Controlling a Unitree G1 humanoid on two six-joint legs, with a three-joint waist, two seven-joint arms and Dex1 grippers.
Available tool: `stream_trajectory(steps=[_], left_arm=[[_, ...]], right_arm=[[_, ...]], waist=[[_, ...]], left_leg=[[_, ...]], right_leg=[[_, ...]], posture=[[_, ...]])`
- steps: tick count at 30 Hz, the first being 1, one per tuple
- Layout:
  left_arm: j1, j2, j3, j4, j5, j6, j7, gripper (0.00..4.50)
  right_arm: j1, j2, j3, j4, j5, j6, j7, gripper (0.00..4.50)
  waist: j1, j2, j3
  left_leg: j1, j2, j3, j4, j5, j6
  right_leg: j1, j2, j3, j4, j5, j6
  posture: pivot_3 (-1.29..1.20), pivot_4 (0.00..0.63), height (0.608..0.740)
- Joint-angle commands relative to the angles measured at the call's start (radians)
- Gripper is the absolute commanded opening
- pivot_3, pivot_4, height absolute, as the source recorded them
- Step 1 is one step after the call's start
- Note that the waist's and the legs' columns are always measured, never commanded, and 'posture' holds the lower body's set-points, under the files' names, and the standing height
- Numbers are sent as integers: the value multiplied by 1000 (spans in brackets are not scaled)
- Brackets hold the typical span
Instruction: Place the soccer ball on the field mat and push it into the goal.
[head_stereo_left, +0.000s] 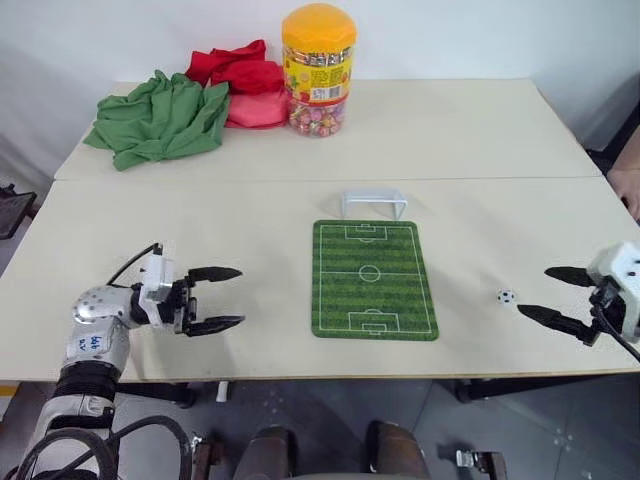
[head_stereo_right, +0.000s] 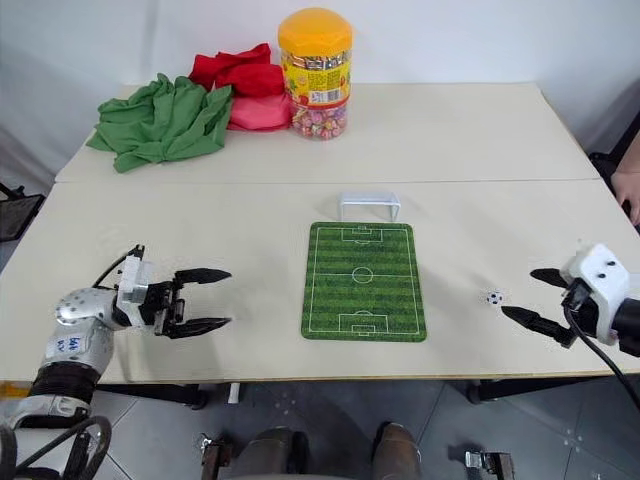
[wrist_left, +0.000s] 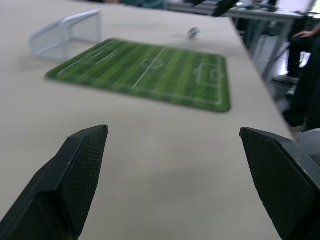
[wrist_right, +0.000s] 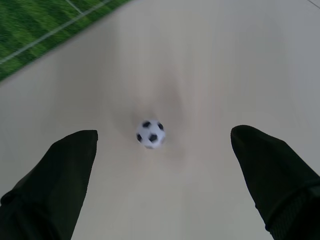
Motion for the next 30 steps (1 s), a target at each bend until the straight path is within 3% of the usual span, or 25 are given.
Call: stream_trajectory(steps=[1,8,13,16,25,26,30], left_arm=[[26,6,8,-59,-45,-17,-112,4500],[85,-1,51,-124,-50,4,-110,4500],[123,4,72,-178,-52,26,-96,4500],[133,6,84,-195,-47,38,-90,4500],[92,0,91,-168,-36,48,-106,4500],[81,-5,87,-160,-34,48,-107,4500],[50,-23,74,-131,-27,43,-111,4500]], right_arm=[[-62,-11,61,81,-40,-54,59,4493],[-276,69,208,327,-129,-180,97,4493],[-338,106,253,468,-180,-261,109,4493],[-360,115,264,526,-202,-301,111,3955],[-389,117,250,587,-204,-335,80,1052],[-391,120,241,578,-196,-331,68,864],[-382,134,207,490,-156,-303,39,861]], waist=[[1,0,0],[-3,0,0],[0,0,0],[-2,0,0],[-2,0,0],[-2,0,0],[-3,0,0]], left_leg=[[0,0,0,0,0,0],[0,0,0,1,0,0],[0,0,0,1,0,0],[0,0,0,2,0,0],[0,0,0,3,0,0],[0,0,0,3,0,0],[0,0,0,3,0,0]], right_leg=[[0,0,0,0,0,0],[0,0,0,1,0,0],[0,0,0,1,0,0],[0,0,0,1,0,0],[1,0,0,2,0,0],[1,0,0,2,0,0],[1,0,0,2,0,0]], posture=[[0,150,740],[0,150,740],[0,150,740],[0,150,740],[0,150,740],[0,150,740],[0,150,740]])
